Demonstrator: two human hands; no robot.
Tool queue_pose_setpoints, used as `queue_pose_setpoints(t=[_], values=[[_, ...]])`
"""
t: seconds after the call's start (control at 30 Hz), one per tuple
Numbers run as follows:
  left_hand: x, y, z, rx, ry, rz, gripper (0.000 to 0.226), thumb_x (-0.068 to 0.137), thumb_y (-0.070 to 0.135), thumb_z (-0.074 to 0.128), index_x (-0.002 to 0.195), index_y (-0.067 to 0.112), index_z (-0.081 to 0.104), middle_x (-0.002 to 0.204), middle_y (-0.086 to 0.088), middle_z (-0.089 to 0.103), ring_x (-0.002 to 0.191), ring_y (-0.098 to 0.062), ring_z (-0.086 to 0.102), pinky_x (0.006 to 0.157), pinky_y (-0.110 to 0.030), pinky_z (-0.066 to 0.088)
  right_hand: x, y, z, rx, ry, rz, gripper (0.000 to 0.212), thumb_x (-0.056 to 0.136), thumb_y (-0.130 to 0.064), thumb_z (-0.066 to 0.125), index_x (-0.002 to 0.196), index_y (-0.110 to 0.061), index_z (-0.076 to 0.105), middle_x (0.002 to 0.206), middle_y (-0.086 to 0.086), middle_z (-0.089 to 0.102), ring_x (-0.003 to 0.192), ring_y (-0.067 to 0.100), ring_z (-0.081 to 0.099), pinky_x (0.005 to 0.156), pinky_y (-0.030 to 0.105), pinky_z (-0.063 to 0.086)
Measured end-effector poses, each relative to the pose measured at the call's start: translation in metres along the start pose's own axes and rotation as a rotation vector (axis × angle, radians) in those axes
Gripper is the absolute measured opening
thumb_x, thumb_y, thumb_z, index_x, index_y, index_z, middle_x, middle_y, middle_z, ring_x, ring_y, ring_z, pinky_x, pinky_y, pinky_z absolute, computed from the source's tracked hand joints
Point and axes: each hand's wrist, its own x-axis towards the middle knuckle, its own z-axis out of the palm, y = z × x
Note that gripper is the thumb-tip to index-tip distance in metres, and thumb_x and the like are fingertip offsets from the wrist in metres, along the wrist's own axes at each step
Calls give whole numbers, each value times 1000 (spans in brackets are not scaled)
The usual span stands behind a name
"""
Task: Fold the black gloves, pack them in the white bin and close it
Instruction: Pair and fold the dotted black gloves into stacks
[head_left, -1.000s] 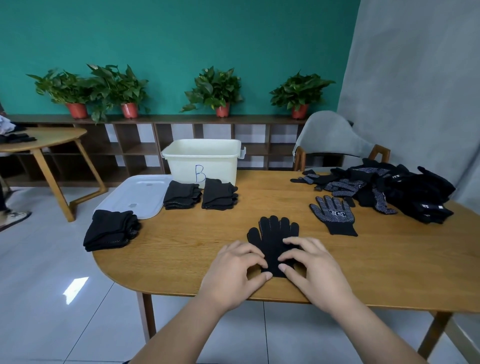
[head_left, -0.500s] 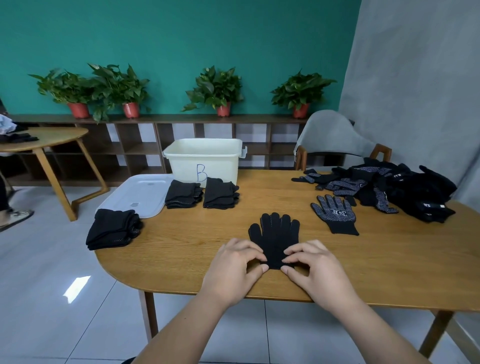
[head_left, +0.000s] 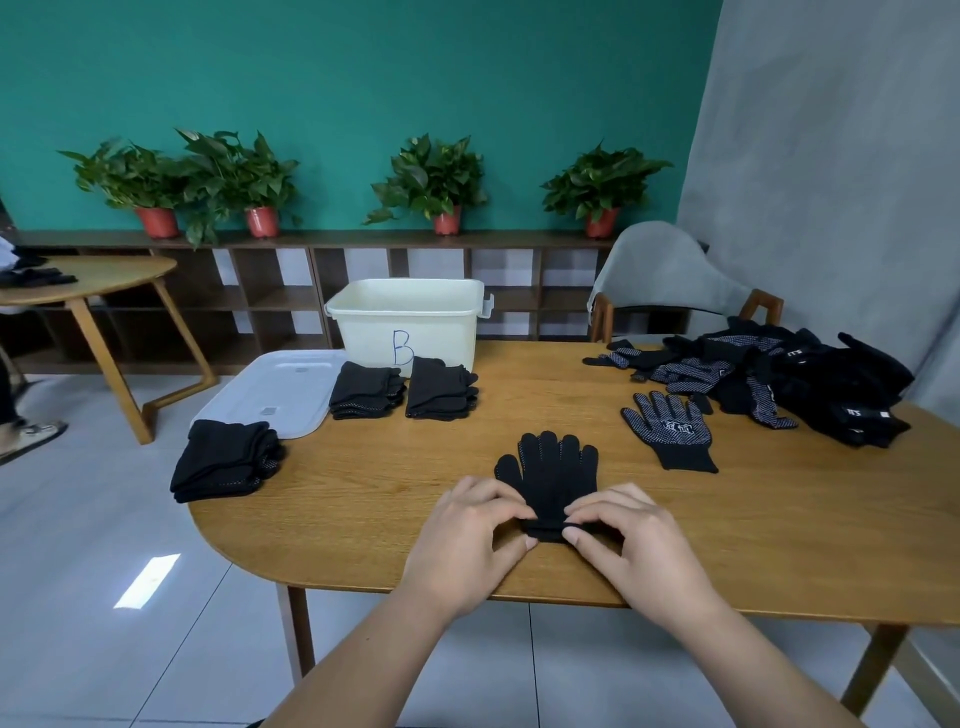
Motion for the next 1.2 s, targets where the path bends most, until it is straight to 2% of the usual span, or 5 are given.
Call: queue_pose_setpoints(t=[0.2,0.33,0.6,0.97,1.2], values=[[1,-1,-1,-79,19,-17,20,102,44,64,121,37,70,125,28,56,120,-2,50,103,-33,45,4,6,3,-117,-68,33,44,85,-60,76,126,-44,68,133,-33,53,136,-3,37,112,30,41],[0,1,-3,-93,10,-65,28,104,52,56,128,38,60,125,27,53,122,-2,49,103,-33,46,3,6,3,-77,22,84,20,94,-44,70,112,-35,74,116,-28,63,121,1,52,100,37,51],[-4,5,-6,-157,-8,-138,42,100,51,64,137,55,45,123,30,61,122,7,52,105,-25,45,4,2,-7,300,153,373,7,95,-32,75,101,-31,72,85,-16,72,87,5,66,75,11,48],[-1,5,-5,105,-183,13,53,106,62,42,155,44,44,146,26,45,134,0,37,116,-34,36,11,11,3,-20,196,501,40,91,-37,79,127,-30,64,77,-15,64,91,11,57,73,26,45],[1,7,-2,243,-245,66,64,105,69,29,164,46,23,165,22,28,152,-4,20,122,-38,26,9,0,6,-352,111,375,56,105,-52,48,156,-29,43,157,-4,45,142,23,38,107,46,47]])
